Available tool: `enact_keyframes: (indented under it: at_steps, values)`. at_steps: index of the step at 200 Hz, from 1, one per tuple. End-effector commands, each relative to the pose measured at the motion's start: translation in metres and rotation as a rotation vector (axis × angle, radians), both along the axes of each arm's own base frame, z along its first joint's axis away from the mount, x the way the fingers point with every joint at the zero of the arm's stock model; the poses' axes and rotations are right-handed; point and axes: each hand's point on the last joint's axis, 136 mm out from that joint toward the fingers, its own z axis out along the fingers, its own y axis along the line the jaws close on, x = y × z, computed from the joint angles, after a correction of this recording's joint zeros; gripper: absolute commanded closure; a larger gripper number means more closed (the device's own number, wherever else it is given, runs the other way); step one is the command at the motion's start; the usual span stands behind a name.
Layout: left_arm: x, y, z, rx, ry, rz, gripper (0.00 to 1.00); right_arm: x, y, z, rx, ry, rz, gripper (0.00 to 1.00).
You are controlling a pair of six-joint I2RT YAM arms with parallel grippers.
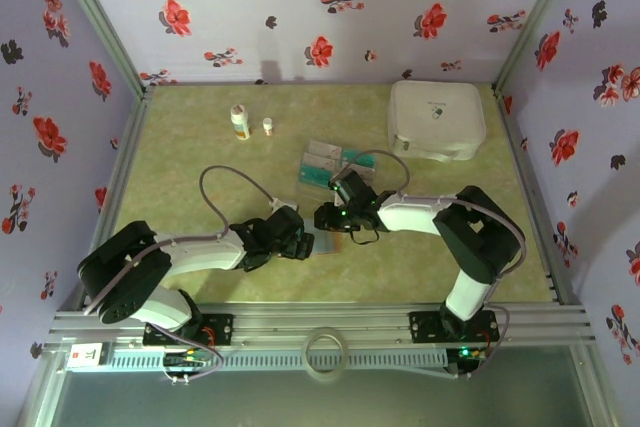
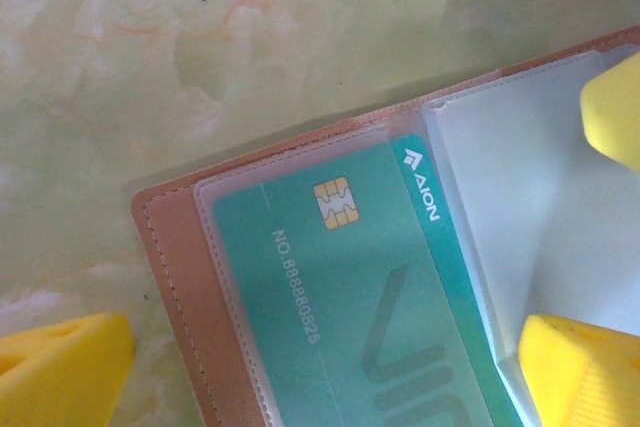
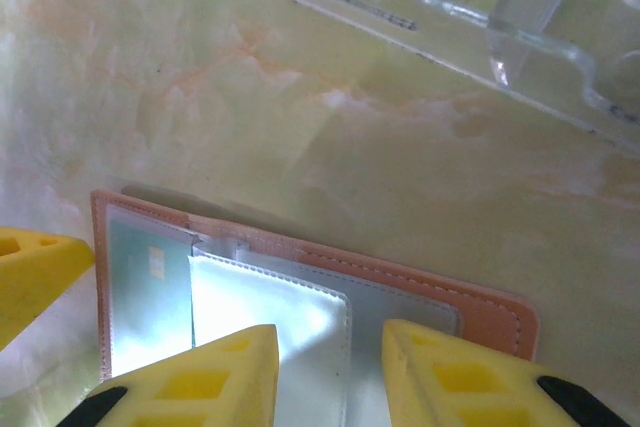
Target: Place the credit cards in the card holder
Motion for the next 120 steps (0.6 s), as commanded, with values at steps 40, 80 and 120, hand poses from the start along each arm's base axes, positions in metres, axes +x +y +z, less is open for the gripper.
enact_keyframes:
  at_steps: [40,80,120]
  values:
    - [-0.004,0.009,-0.01,0.046,0.0,0.004,0.0,-0.004,0.011,0.002,0.042,0.025,0.025,0.69]
    - [-0.002,0.009,-0.002,0.036,-0.017,0.011,0.0,-0.008,0.018,0.017,0.068,0.013,0.043,0.71]
    - [0.008,0.016,0.033,-0.01,-0.088,0.044,0.0,-0.013,0.027,0.039,0.09,-0.013,0.062,0.67]
